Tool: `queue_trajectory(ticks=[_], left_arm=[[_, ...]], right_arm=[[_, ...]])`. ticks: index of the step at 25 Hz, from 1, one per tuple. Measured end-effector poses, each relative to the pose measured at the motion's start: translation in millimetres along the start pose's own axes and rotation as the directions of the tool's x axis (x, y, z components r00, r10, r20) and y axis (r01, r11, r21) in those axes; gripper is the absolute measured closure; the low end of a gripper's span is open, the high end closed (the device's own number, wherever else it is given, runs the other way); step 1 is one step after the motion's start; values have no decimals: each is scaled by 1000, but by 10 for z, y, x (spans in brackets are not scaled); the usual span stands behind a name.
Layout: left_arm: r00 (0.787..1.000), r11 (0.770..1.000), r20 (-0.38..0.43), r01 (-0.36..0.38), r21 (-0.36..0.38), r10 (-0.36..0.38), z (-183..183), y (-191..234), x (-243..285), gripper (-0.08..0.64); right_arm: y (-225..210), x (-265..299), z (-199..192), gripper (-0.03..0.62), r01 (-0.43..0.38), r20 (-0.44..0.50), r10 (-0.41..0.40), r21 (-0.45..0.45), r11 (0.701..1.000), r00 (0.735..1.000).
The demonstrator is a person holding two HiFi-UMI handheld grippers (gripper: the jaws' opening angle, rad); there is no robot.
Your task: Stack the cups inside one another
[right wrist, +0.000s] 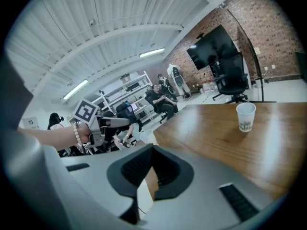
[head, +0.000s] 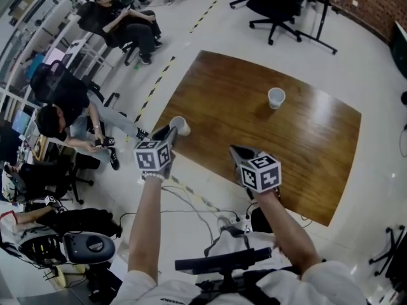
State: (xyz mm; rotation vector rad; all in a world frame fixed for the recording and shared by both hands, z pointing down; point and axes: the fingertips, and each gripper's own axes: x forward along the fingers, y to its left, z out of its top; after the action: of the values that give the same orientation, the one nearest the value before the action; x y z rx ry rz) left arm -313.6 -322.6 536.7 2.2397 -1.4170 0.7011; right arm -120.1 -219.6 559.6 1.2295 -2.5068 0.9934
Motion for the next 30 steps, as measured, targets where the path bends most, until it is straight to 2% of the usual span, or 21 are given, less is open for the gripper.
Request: queue_trajectory(ticks=[5,12,16,24,30], left_arm=[[986,988,163,11,-153,14,-50,-121,-519,451],[959,950,283,88,-300,0,-285,-455,-1046,453],[955,941,295,119,-317,-21,-427,-648,-1165,454],[970,949,239,107,-296,-35,-746,-853,-1142,457],[969,955,234,137,-265,-74,-680,-1036,-1151,457]], right_arm=[[238,6,76,578,-20,23,20,-19,1000,1000],[539,-101,50,578,-27,43,29,-45,999,999],[660,-183,19,578,-12,53,15,-53,999,998],[556,-392,-123,578,61,69,-58,-43,997,996],[508,-597,-70,578,99,92,-97,-20,995,991]])
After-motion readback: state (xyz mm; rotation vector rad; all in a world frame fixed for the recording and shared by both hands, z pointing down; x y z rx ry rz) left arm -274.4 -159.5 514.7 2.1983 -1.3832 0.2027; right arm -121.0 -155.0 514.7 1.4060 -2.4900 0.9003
